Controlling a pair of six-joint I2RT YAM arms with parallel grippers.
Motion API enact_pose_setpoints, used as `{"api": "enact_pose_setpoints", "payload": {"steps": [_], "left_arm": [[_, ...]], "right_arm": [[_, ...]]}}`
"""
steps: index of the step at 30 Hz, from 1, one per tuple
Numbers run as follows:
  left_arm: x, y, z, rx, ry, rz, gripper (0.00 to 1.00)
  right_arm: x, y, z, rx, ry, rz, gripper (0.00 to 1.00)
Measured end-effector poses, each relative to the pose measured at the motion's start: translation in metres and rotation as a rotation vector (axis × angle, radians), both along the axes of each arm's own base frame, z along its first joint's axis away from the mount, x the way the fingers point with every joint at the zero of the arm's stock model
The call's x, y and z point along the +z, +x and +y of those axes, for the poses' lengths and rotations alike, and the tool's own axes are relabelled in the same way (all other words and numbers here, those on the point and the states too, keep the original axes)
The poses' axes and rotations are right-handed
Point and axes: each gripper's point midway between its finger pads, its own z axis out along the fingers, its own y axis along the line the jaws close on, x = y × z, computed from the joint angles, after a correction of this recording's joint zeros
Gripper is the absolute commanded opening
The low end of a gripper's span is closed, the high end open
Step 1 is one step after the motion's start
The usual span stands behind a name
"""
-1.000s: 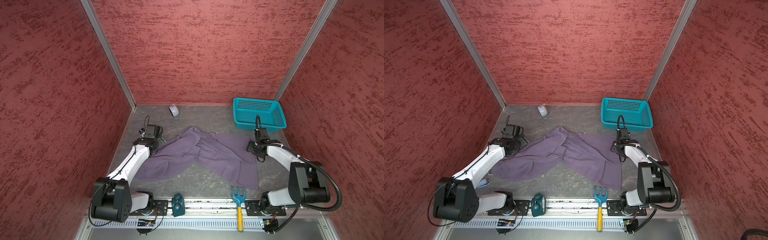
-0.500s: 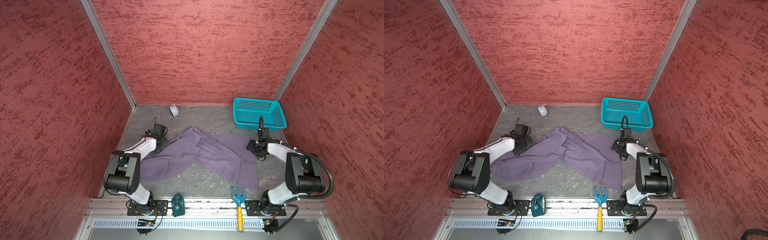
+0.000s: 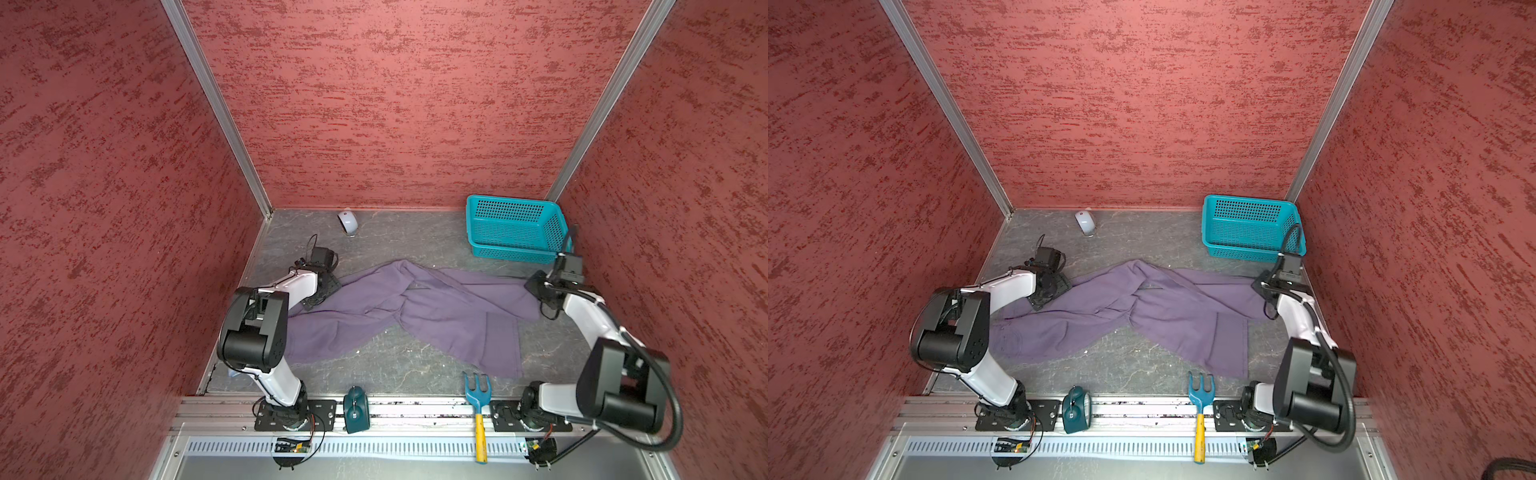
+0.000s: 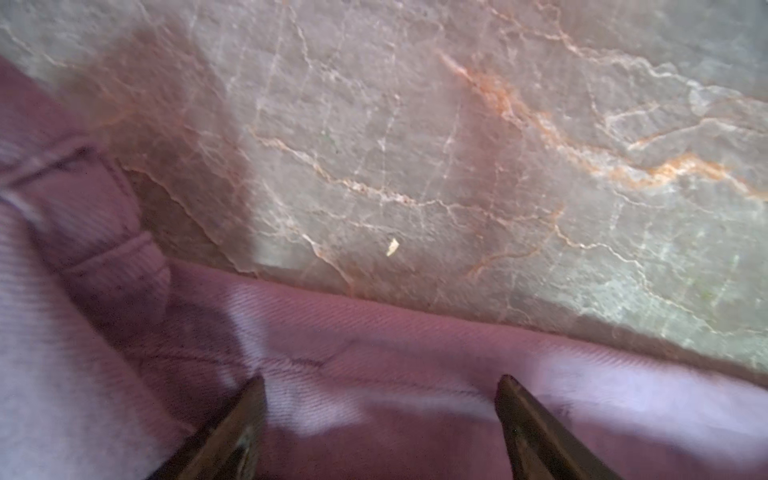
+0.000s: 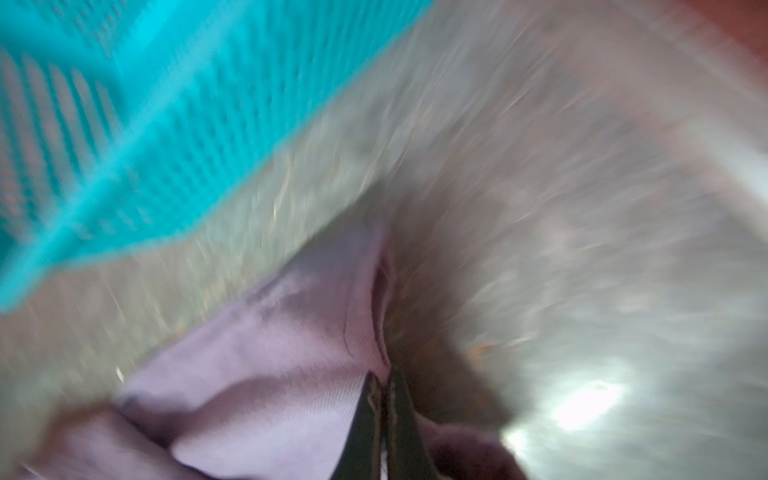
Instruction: Fold and stack the trousers
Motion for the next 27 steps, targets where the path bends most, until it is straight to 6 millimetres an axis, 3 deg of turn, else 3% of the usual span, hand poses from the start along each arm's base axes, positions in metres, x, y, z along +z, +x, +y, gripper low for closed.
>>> {"api": "enact_pose_setpoints", "payload": {"steps": [4,7,9,12,15,17,23,25,27], "left_arm": [[0.001,0.002,-0.008,-0.033,0.005,-0.008,0.86],[0.001,0.002,-0.013,-0.05,0.006,-0.009,0.82],[0.002,0.003,-0.014,-0.058,0.009,-0.011,0.72],[0.006,0.008,-0.014,-0.074,0.017,-0.021,0.49],[0.015,0.016,-0.015,-0.081,0.023,-0.04,0.11],[0.022,0.023,-0.016,-0.087,0.025,-0.055,0.0],[0.035,0.036,-0.016,-0.088,0.04,-0.075,0.02],[0.044,0.04,-0.016,-0.09,0.05,-0.083,0.16],[0.054,0.047,-0.015,-0.093,0.065,-0.1,0.38]], "right_arm": [[0.045,-0.016,-0.039,-0.136,-0.044,-0.115,0.0],[0.05,-0.019,-0.046,-0.165,-0.041,-0.126,0.0],[0.045,-0.019,-0.048,-0.173,-0.029,-0.113,0.0],[0.04,-0.018,-0.05,-0.191,-0.011,-0.105,0.0],[0.043,-0.016,-0.051,-0.204,0.002,-0.124,0.0],[0.049,-0.014,-0.053,-0.212,0.001,-0.142,0.0],[0.092,-0.007,-0.072,-0.259,-0.041,-0.24,0.0],[0.112,-0.008,-0.082,-0.293,-0.067,-0.295,0.0],[0.129,-0.013,-0.09,-0.328,-0.088,-0.342,0.0]]}}
